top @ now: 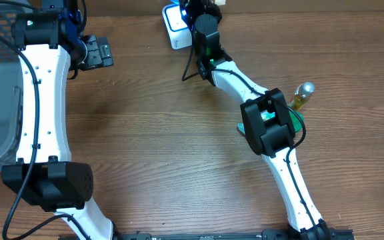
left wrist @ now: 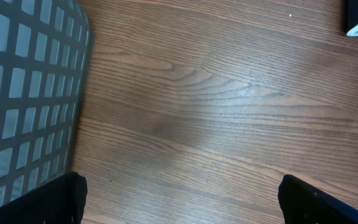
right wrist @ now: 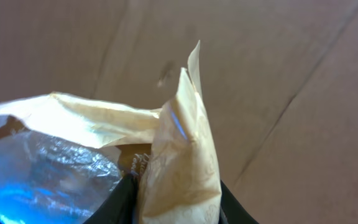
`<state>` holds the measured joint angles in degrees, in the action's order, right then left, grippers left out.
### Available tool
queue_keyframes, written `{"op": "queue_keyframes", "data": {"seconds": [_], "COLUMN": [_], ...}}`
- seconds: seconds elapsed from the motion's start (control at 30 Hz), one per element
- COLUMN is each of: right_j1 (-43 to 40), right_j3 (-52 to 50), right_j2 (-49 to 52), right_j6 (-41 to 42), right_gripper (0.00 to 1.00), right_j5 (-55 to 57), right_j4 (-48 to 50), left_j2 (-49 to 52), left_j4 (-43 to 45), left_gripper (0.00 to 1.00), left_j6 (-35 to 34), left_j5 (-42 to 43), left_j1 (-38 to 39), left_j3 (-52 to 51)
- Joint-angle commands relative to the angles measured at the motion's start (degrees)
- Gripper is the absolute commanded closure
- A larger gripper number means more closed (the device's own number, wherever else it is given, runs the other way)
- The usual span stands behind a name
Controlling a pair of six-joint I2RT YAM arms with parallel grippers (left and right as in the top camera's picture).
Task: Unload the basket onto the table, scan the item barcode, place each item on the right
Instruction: 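Hold the PanTree bag against the white scanner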
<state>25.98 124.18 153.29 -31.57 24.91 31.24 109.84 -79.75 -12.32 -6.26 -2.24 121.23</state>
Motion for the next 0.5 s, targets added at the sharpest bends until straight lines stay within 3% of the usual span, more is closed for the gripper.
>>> {"op": "queue_keyframes", "data": {"seconds": [0.0, 0.47], "right_j1": [1.4, 3.6], "right_j3": [1.3, 1.3], "right_j2": [0.5, 0.5], "right_j6": [-5.0, -4.9], "right_gripper": [0.96, 0.96], "right_j5": [1.7, 11.2], "right_j4": [-0.9, -2.6], "left_j2": [-0.9, -0.9], "left_j4": [0.1, 0.1], "left_gripper": [0.0, 0.0], "left_j6": [-0.6, -0.6], "left_j5": [-0.1, -0.1], "left_j1": [0.5, 0.5], "left_j3": [0.7, 0.7]}}
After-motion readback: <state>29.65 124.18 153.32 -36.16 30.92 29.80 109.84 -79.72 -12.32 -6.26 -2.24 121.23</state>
